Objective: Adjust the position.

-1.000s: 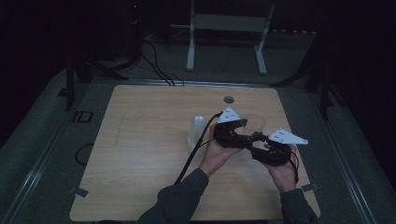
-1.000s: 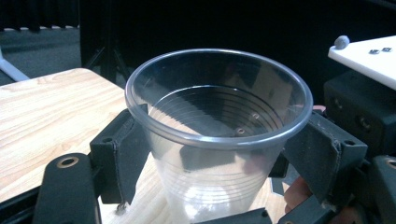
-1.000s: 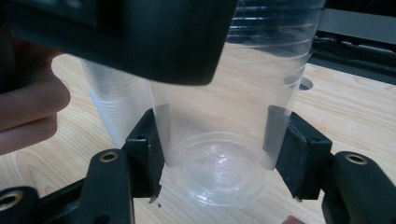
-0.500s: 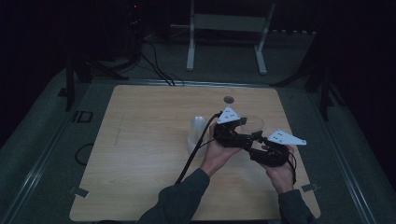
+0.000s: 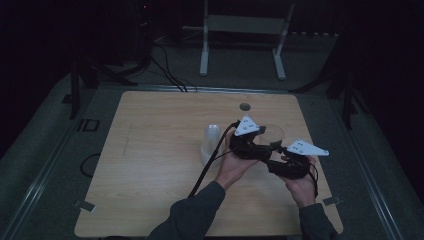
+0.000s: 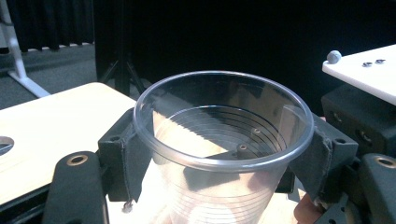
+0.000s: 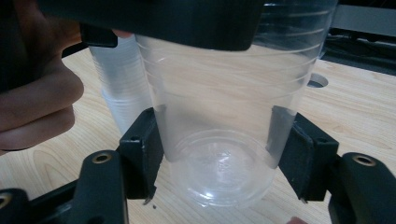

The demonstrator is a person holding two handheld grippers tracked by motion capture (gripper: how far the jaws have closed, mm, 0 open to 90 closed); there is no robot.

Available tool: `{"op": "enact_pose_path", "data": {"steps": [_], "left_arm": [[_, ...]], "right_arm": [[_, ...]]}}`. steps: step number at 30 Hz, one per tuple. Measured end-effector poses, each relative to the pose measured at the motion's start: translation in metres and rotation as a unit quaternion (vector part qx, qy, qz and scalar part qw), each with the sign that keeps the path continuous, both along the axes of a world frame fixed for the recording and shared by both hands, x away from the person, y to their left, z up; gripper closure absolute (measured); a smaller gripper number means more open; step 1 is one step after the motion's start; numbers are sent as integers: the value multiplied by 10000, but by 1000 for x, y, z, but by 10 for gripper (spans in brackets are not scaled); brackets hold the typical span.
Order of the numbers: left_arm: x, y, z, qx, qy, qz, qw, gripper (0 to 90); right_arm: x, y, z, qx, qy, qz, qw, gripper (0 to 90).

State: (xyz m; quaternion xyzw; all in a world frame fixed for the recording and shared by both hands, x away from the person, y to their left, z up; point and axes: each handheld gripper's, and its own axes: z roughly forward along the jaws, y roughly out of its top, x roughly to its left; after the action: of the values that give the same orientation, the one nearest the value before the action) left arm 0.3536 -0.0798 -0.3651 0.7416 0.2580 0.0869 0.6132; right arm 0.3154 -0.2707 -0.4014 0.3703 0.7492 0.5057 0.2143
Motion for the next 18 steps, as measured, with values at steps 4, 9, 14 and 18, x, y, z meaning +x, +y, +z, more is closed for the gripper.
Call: {"op": "enact_pose_path", "data": {"steps": [4, 9, 14, 18], "left_arm": [[0, 0, 0, 32, -23, 19, 10000, 279], [-1, -1, 0, 65, -56, 59, 9999, 280], [-3, -1, 0, 161, -145, 137, 9997, 280], [-4, -2, 1, 168, -194, 159, 9995, 280]], "right_arm": [[0, -1, -1, -14, 13, -44, 10000, 334], [0, -3, -1, -25, 0, -67, 10000, 313], [-2, -4, -2, -23, 9, -86, 10000, 304], [-3, -7, -3, -11, 3, -112, 9999, 299]]}}
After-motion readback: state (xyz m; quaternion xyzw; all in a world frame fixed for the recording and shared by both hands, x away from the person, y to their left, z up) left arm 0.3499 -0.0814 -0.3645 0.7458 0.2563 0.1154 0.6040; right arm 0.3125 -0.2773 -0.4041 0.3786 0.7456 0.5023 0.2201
